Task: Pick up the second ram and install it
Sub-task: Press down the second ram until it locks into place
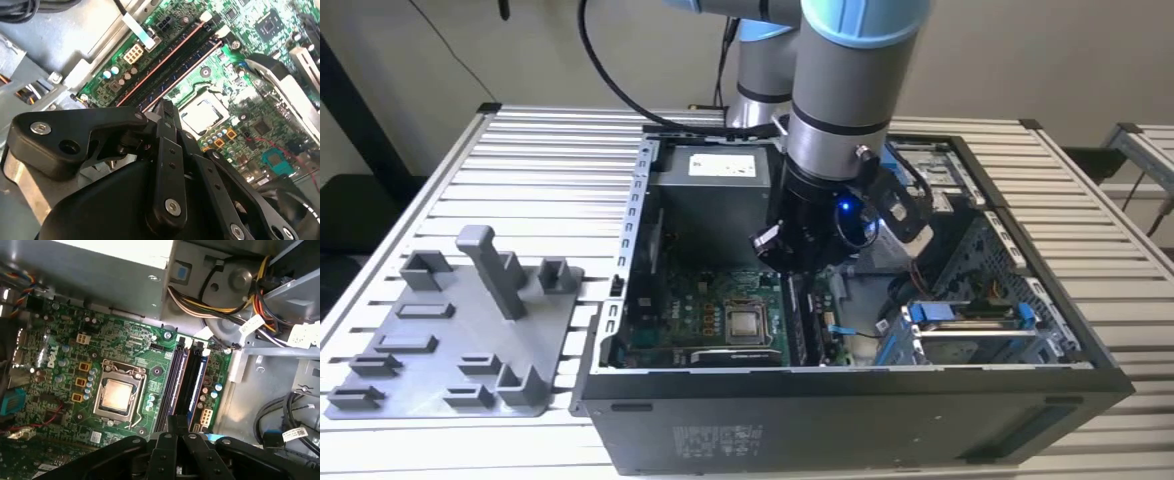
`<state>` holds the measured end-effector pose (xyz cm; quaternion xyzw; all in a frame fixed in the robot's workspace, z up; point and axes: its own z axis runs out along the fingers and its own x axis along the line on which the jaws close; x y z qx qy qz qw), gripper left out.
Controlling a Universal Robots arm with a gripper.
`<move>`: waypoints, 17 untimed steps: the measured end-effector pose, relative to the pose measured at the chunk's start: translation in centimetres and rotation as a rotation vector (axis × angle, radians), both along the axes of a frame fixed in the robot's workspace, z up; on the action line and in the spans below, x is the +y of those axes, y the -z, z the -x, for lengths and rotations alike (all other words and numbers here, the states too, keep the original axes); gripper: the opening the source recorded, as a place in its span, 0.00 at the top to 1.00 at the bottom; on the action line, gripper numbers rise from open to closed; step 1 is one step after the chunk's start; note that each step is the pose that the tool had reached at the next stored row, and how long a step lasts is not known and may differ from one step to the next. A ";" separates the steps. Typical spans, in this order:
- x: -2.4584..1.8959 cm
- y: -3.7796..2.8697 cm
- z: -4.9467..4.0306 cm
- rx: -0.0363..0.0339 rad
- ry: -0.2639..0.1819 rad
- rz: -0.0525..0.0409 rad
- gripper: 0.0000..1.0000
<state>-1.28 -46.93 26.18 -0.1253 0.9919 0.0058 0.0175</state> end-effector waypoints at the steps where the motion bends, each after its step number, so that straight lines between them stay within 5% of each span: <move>1: 0.00 0.00 0.00 -0.0002 -0.014 0.0000 0.89; 17: 0.00 0.00 -0.50 -0.0005 -0.206 -0.0009 0.89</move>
